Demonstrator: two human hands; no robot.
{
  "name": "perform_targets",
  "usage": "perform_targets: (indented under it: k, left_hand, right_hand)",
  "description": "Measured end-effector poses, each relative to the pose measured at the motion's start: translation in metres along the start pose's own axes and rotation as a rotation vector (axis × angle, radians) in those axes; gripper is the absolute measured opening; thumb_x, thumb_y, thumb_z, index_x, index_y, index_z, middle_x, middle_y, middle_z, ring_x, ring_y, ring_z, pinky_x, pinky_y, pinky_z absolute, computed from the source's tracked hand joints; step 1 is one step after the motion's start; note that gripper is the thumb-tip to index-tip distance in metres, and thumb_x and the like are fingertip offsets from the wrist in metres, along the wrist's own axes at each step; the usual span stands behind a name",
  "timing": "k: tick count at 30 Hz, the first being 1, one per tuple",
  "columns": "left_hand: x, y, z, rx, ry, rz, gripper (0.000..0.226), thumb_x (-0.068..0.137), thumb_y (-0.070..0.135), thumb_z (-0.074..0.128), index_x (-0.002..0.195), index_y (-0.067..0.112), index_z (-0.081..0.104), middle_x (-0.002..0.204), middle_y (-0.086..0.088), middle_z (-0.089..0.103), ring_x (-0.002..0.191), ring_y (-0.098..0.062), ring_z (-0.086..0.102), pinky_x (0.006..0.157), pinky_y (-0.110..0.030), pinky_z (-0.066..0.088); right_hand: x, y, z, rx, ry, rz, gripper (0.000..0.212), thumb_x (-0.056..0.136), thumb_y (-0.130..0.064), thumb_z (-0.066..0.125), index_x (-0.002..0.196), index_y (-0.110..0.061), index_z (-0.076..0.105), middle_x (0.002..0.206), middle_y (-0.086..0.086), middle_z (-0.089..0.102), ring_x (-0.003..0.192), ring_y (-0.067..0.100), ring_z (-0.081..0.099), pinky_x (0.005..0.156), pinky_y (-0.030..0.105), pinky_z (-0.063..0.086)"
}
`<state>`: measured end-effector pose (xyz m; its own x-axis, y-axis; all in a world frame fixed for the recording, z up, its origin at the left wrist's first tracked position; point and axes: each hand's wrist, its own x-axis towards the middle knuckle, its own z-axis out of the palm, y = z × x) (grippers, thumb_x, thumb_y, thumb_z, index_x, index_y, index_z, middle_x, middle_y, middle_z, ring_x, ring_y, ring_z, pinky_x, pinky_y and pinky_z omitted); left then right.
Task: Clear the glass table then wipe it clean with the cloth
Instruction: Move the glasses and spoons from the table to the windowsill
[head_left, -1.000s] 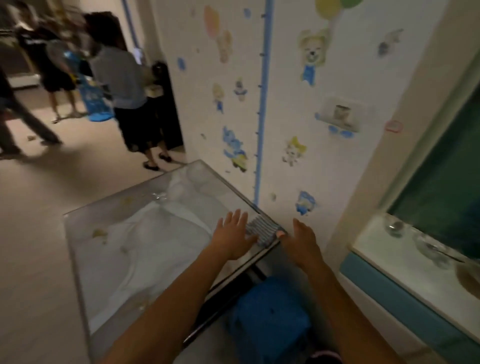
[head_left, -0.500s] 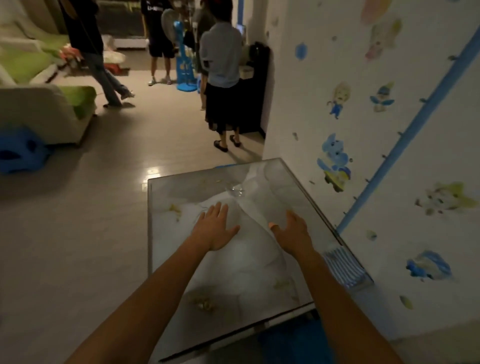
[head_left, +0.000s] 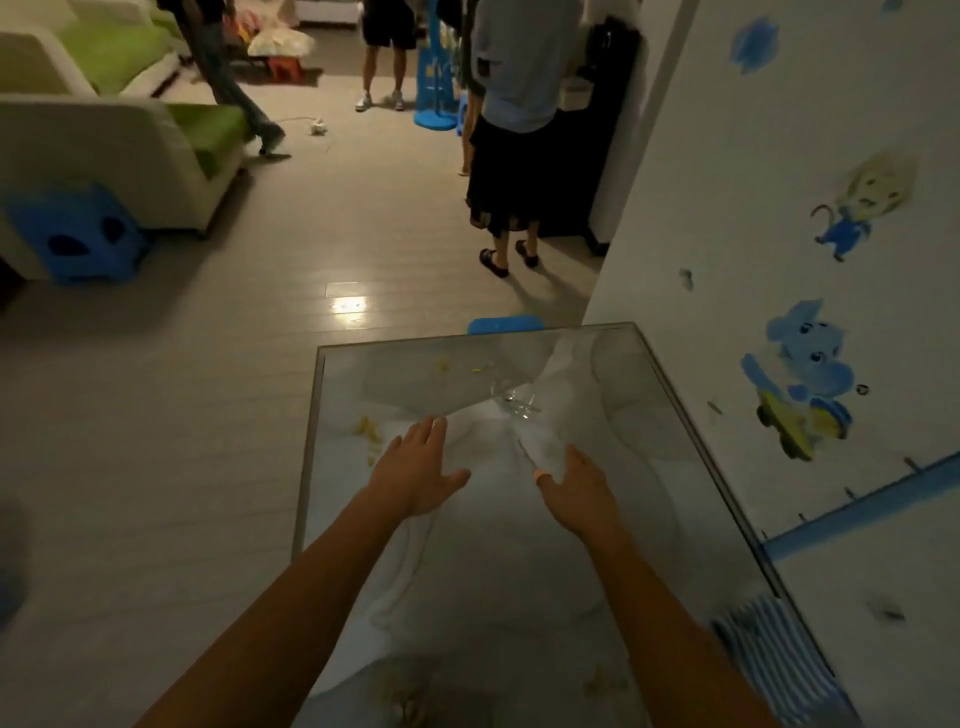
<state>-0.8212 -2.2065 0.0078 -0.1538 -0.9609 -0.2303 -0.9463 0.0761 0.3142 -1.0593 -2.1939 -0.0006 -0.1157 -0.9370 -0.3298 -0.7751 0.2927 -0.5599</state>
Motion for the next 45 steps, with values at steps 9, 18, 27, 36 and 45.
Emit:
perform_targets:
  k: [9, 18, 27, 36, 45]
  left_hand:
    - [0.138, 0.003, 0.067, -0.083, -0.074, -0.121, 0.101, 0.085, 0.063, 0.058, 0.157, 0.014, 0.008, 0.165, -0.006, 0.010, 0.150, -0.025, 0.020, 0.119, -0.041, 0.026]
    - [0.255, 0.008, 0.121, -0.218, -0.040, -0.135, 0.107, 0.076, 0.052, 0.077, 0.155, 0.017, 0.016, 0.160, -0.004, 0.026, 0.142, -0.027, 0.036, 0.111, -0.041, 0.036]
    - [0.301, 0.022, 0.139, -0.196, 0.010, -0.142, 0.115, 0.068, 0.054, 0.082, 0.156, 0.019, 0.016, 0.157, -0.008, 0.030, 0.140, -0.030, 0.037, 0.110, -0.048, 0.040]
    - [0.300, 0.021, 0.148, -0.223, 0.031, -0.145, 0.114, 0.061, 0.052, 0.084, 0.152, 0.019, 0.024, 0.140, -0.006, 0.037, 0.127, -0.028, 0.045, 0.103, -0.047, 0.046]
    - [0.251, 0.028, 0.145, -0.348, 0.112, -0.109, 0.098, 0.059, 0.046, 0.087, 0.137, 0.008, 0.042, 0.132, -0.006, 0.040, 0.120, -0.025, 0.049, 0.097, -0.037, 0.047]
  right_hand:
    - [0.150, 0.052, 0.041, 0.047, -0.029, 0.080, 0.052, 0.087, -0.039, 0.060, 0.128, -0.008, 0.051, 0.127, 0.020, 0.058, 0.118, 0.037, 0.053, 0.099, 0.039, 0.043]
    - [0.249, 0.072, 0.089, 0.133, -0.068, 0.030, 0.046, 0.089, -0.033, 0.060, 0.130, -0.014, 0.051, 0.113, 0.016, 0.065, 0.108, 0.034, 0.059, 0.087, 0.035, 0.045]
    - [0.277, 0.079, 0.109, 0.361, -0.007, 0.016, 0.020, 0.088, -0.026, 0.064, 0.107, -0.022, 0.069, 0.098, 0.005, 0.072, 0.090, 0.026, 0.068, 0.085, 0.038, 0.053]
    - [0.270, 0.083, 0.119, 0.704, 0.016, 0.138, 0.015, 0.088, -0.015, 0.064, 0.085, -0.030, 0.068, 0.085, 0.007, 0.069, 0.064, 0.021, 0.066, 0.057, 0.030, 0.054]
    - [0.227, 0.080, 0.122, 0.920, -0.043, 0.161, 0.010, 0.092, -0.011, 0.058, 0.094, -0.021, 0.059, 0.091, 0.016, 0.066, 0.065, 0.022, 0.064, 0.058, 0.032, 0.052]
